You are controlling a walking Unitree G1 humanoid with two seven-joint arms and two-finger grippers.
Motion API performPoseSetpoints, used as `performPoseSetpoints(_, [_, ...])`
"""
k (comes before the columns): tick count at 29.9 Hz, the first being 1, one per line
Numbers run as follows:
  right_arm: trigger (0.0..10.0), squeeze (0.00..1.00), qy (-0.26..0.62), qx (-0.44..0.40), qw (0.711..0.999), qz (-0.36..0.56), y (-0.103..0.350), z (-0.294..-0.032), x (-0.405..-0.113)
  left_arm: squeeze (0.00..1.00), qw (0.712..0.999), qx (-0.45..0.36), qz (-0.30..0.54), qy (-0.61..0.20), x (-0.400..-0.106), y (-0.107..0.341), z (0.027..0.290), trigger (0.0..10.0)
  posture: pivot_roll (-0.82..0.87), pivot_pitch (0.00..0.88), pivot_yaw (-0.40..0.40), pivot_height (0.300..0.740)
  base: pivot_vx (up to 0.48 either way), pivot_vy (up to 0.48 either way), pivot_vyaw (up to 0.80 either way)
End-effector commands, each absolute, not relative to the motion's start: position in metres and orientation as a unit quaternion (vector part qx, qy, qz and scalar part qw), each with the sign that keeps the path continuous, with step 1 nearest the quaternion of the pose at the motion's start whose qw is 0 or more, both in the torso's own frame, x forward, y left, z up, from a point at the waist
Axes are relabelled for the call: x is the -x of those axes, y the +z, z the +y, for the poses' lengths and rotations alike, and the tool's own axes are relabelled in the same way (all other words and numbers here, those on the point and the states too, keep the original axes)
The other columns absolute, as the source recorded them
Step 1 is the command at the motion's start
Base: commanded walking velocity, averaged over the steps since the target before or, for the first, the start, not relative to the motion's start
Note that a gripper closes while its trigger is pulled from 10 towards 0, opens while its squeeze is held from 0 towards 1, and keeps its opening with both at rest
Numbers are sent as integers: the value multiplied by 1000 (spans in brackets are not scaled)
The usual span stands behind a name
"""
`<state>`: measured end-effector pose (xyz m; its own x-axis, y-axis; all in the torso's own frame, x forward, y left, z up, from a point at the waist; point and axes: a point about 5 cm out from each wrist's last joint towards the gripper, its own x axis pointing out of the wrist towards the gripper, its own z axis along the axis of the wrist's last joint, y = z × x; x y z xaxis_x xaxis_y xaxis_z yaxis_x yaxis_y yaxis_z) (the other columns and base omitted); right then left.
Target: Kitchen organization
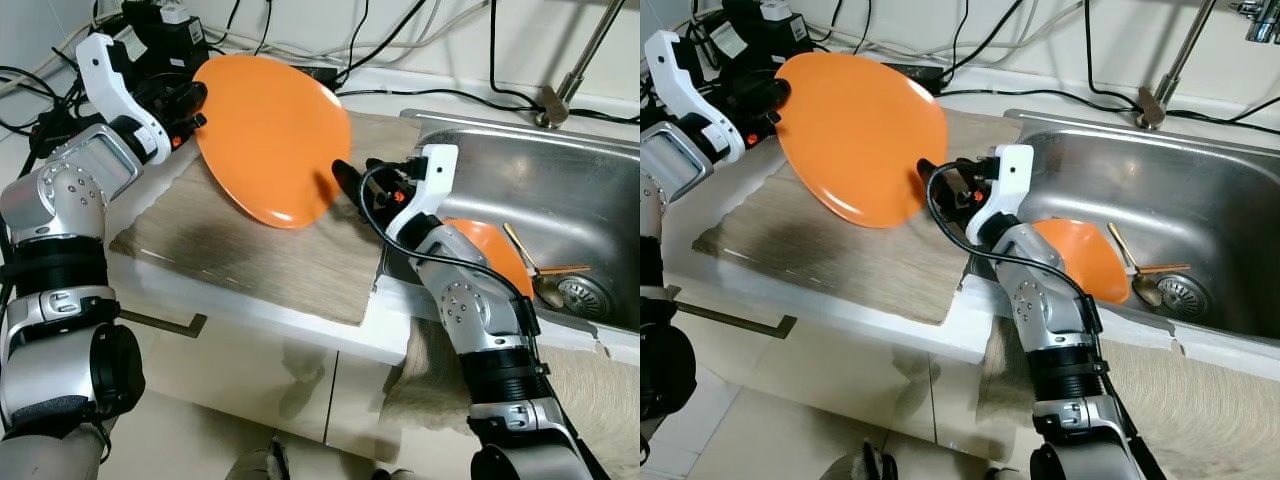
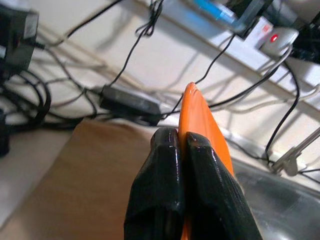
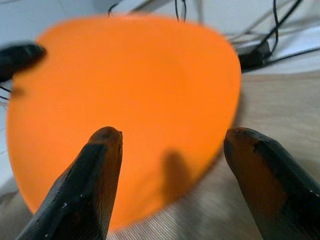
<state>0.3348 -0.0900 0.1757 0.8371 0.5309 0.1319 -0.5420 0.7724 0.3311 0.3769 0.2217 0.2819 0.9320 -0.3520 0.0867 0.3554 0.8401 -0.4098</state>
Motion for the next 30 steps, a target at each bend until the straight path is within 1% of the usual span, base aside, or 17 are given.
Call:
performPoseSetpoints(1, [10000,0,279,-185,942,-18,178,-93,-333,0,954,223,-44,-196,-375,304,221,0,57,28,23,740,0,0,0])
performPoseSetpoints(7, [10000,0,259,-193,946,4,161,-97,-336,0,954,215,-62,-202,-374,318,221,0,65,28,26,740,0,0,0])
performPoseSetpoints(13, [10000,0,250,-200,947,9,159,-96,-338,0,953,213,-52,-210,-375,313,215,0,64,29,29,740,0,0,0])
performPoseSetpoints(22, [10000,0,242,-264,933,12,158,-87,-346,0,948,223,-52,-222,-376,318,208,0,65,30,36,740,0,0,0])
performPoseSetpoints(30, [10000,0,242,-282,929,-8,169,-82,-355,0,944,229,-59,-231,-374,323,205,0,72,26,32,740,0,0,0])
